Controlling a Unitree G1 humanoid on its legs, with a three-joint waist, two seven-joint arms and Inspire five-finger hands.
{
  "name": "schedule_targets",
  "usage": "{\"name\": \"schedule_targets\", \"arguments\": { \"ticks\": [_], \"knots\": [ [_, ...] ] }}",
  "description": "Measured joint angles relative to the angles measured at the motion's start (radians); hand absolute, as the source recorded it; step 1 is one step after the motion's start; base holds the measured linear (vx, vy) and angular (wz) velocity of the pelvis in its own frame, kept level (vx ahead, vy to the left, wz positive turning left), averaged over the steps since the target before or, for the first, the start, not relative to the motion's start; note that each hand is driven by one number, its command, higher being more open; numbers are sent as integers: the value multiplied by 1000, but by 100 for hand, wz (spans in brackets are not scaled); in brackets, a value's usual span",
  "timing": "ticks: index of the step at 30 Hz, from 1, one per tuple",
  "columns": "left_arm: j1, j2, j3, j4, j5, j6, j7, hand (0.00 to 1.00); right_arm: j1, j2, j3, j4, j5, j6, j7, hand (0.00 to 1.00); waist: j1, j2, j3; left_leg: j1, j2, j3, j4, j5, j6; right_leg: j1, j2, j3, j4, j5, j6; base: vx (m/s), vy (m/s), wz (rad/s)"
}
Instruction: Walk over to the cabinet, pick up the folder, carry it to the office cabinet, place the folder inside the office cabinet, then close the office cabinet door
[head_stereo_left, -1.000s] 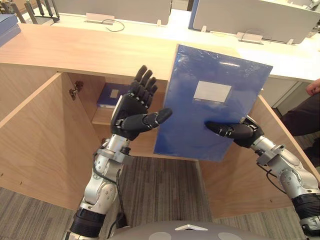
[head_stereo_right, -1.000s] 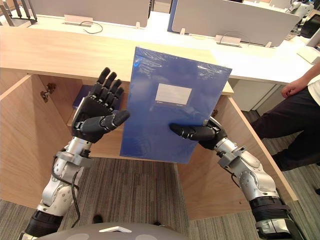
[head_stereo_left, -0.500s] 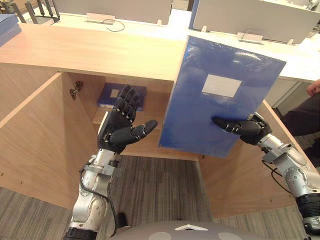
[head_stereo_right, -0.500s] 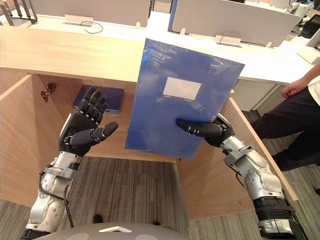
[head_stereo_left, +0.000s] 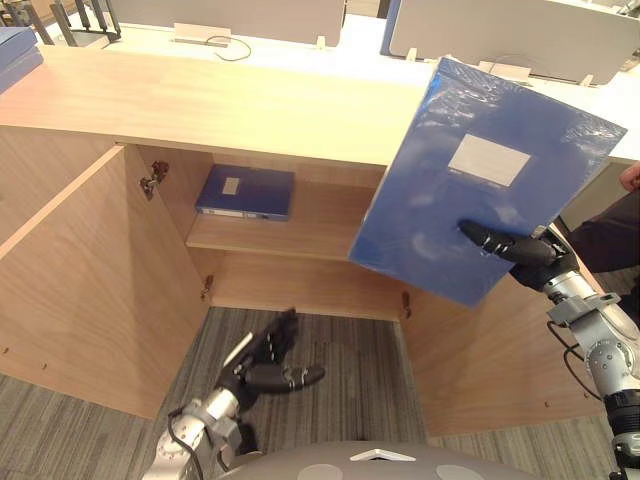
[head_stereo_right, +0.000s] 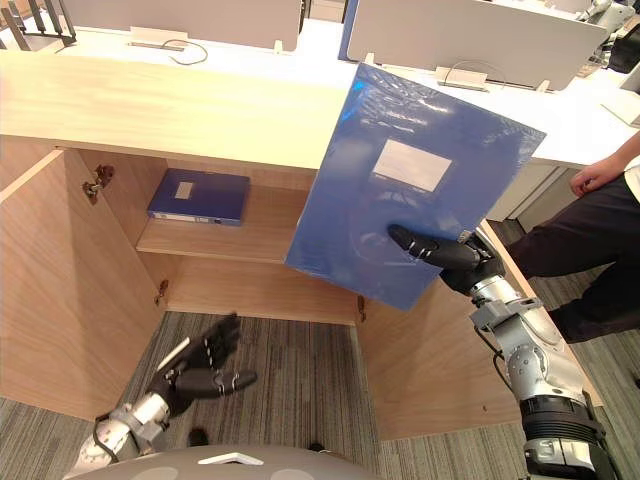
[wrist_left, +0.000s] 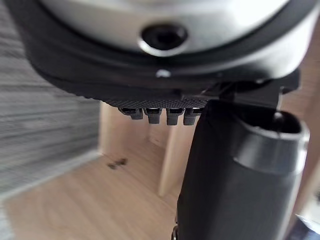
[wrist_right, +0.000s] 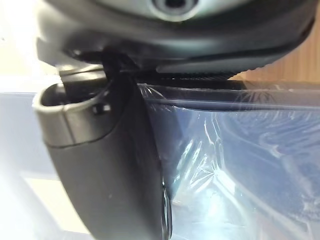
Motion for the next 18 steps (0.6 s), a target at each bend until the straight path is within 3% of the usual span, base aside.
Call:
{"name": "schedule_targets", "arguments": {
  "ticks": [2, 4, 8, 13, 18],
  "knots": [
    [-6, -24, 49, 139, 149, 2, 6, 100, -5, 55, -31, 2, 0, -1, -19, 0, -2, 2, 0, 0, 0, 0, 0, -2, -1, 0, 0, 0, -4, 3, -3, 0, 0, 0],
    [-35, -71, 171, 313, 355, 18, 62, 100, -8, 103, -43, 2, -3, -1, -37, 0, -3, 4, 1, 1, 0, 1, 0, -6, -2, 1, 0, 0, -10, 4, -1, 0, 0, 0],
    [-62, -133, 354, 414, 588, 23, 189, 100, -11, 169, -65, -10, -42, -1, -56, 0, 8, 13, 8, 4, -2, 0, 0, -14, -3, 5, -5, -1, -12, 5, -1, 0, 0, 0],
    [-86, -137, 400, 460, 631, 29, 287, 100, -17, 198, -66, -76, -46, -1, -77, 0, 19, 37, 16, 12, 0, 0, 0, -21, -10, 18, -3, -1, -11, 5, -1, 0, 0, 0],
    [-82, -152, 419, 468, 622, 39, 330, 100, -33, 189, -56, -185, -87, -1, -72, 0, 20, 37, 20, 21, 4, 5, 0, -21, -9, 23, 0, 2, -12, 3, -2, 7, -6, -3]
  ]
}}
